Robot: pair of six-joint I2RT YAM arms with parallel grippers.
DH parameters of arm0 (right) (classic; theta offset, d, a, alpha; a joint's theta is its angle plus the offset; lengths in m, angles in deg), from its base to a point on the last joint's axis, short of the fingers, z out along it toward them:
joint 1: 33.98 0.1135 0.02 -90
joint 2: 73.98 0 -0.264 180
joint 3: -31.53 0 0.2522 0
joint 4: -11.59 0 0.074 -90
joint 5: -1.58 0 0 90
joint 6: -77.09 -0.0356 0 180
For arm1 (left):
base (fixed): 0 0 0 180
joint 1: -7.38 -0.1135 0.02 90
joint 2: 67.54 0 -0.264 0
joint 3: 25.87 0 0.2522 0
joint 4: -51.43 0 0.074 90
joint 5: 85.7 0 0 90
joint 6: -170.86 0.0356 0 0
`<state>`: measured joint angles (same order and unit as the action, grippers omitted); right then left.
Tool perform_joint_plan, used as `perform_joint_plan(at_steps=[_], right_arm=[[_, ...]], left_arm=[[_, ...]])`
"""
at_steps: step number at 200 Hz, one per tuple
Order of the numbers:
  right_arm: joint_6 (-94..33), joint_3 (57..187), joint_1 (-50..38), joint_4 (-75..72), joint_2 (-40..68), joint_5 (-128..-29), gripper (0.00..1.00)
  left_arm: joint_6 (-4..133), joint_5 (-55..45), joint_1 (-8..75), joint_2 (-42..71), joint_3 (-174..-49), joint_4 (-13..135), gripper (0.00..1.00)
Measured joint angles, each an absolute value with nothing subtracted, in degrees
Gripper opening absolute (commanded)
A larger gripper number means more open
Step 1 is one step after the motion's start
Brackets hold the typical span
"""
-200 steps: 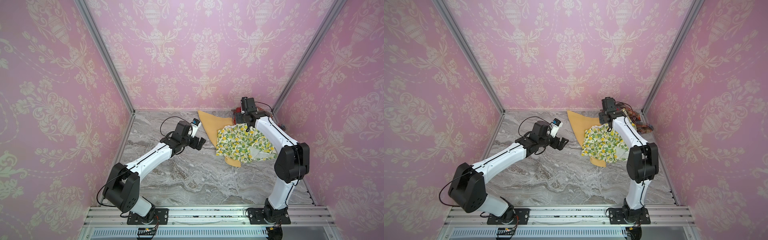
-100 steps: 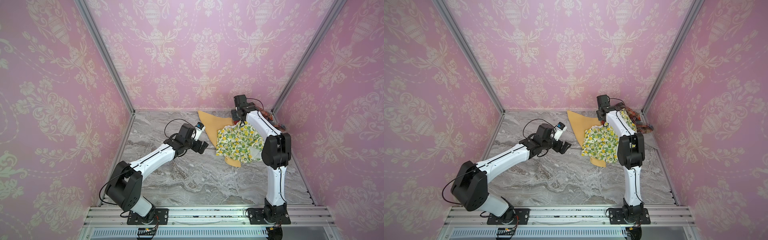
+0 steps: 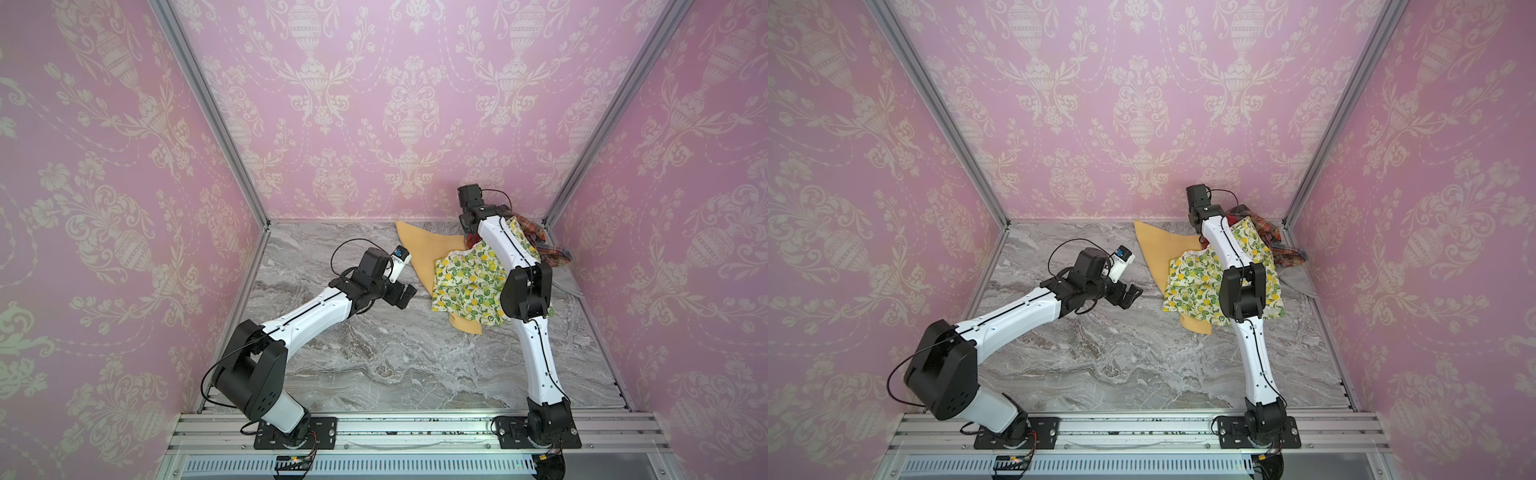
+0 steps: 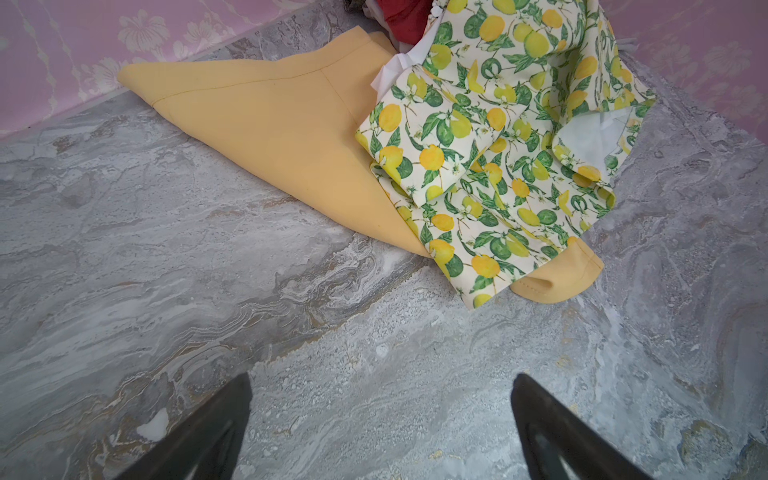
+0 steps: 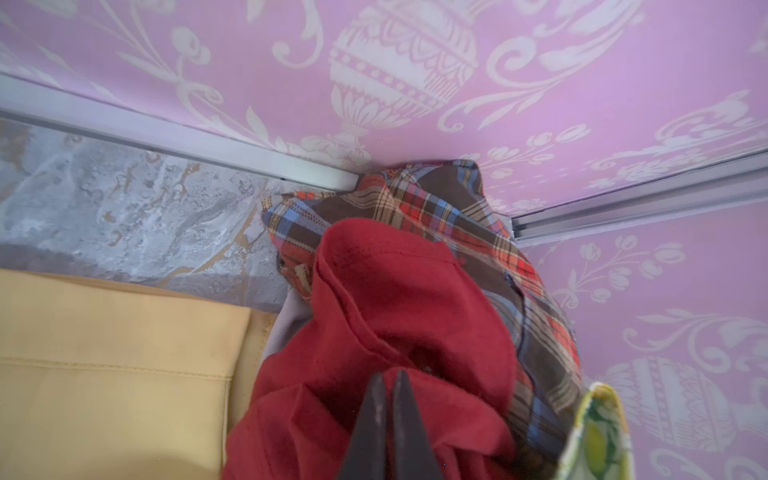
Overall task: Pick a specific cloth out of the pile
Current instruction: 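Grasp the dark red cloth with the right gripper and lift it, then grasp the raised dark red cloth with the left gripper beside the right gripper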
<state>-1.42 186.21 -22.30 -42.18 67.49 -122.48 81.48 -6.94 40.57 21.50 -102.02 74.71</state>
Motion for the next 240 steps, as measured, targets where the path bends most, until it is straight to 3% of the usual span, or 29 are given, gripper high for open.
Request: perform_joint_plan(at_steps=[72, 162, 240], right_arm=[[-5.69, 182.70, -21.62, -34.84, 47.33, -113.13, 0.00], [-11.17, 193.10, -17.01, -31.12, 45.32, -101.17, 0.00], [-17.75, 177.43, -11.07, -25.41, 37.61, -96.60, 0.00]], left_arm=[[81.48, -6.92, 40.57, 21.56, -101.65, 74.62, 0.99], [80.02, -3.93, 40.57, 22.15, -101.87, 71.67, 0.99], [66.81, -2.88, 41.01, 32.16, -104.42, 49.13, 0.99]])
